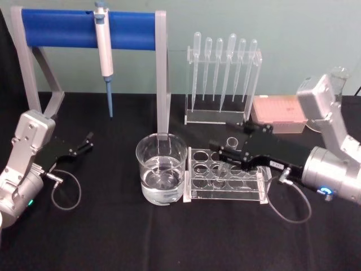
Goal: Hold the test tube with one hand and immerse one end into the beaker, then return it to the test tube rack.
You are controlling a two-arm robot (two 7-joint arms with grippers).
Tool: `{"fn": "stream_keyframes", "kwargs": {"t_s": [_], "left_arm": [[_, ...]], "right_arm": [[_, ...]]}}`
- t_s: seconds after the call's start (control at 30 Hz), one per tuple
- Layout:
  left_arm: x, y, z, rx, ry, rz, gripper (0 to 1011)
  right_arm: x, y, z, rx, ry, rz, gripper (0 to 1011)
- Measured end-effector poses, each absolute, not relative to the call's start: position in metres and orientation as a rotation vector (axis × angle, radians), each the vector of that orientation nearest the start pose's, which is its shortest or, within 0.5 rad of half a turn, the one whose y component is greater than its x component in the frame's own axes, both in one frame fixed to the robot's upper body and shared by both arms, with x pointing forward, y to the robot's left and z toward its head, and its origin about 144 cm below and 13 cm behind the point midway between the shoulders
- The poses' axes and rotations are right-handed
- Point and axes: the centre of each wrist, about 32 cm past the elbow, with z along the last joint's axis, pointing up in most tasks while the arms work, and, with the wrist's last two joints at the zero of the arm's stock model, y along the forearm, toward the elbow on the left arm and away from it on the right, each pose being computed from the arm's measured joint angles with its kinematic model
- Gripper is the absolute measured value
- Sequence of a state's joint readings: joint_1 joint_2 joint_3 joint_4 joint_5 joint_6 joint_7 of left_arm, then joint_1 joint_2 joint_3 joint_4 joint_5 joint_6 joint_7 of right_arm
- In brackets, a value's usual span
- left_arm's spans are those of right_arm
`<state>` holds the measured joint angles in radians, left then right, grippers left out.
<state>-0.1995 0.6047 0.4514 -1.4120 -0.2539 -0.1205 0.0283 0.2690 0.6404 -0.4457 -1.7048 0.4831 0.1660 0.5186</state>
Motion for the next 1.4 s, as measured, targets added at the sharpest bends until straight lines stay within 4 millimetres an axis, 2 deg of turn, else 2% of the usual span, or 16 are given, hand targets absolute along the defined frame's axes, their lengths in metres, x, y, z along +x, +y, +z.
{"fn": "stream_keyframes", "kwargs": {"t_s": [0.37, 0.53, 0.63, 0.67, 0.83, 0.93, 1.03, 1.17, 1.4], "left_arm": [[0.489, 0.310, 1.140, 0.304, -0.285, 1.248, 1000], [0.489, 0.310, 1.140, 0.305, -0.285, 1.248, 1000], [0.489, 0.310, 1.140, 0.305, -0.285, 1.248, 1000], [0.489, 0.310, 1.140, 0.304, -0.285, 1.248, 1000], [0.489, 0.310, 1.140, 0.305, -0.285, 1.248, 1000], [0.489, 0.310, 1.140, 0.305, -0.285, 1.248, 1000], [0.489, 0.310, 1.140, 0.304, -0.285, 1.248, 1000], [0.489, 0.310, 1.140, 0.305, -0.285, 1.248, 1000], [0.489, 0.310, 1.140, 0.304, -0.285, 1.248, 1000]], "right_arm": [[0.474, -0.272, 1.271, -0.072, -0.195, -0.692, 968], [0.470, -0.276, 1.269, -0.039, -0.193, -0.788, 1000], [0.467, -0.277, 1.264, -0.031, -0.184, -0.860, 1000], [0.465, -0.278, 1.256, -0.035, -0.186, -0.944, 1002], [0.461, -0.280, 1.239, -0.048, -0.196, -1.114, 1002], [0.460, -0.280, 1.230, -0.059, -0.194, -1.182, 1000], [0.459, -0.278, 1.213, -0.086, -0.187, -1.264, 1000], [0.458, -0.276, 1.195, -0.122, -0.162, -1.306, 1002], [0.457, -0.274, 1.177, -0.157, -0.128, -1.327, 1002]]}}
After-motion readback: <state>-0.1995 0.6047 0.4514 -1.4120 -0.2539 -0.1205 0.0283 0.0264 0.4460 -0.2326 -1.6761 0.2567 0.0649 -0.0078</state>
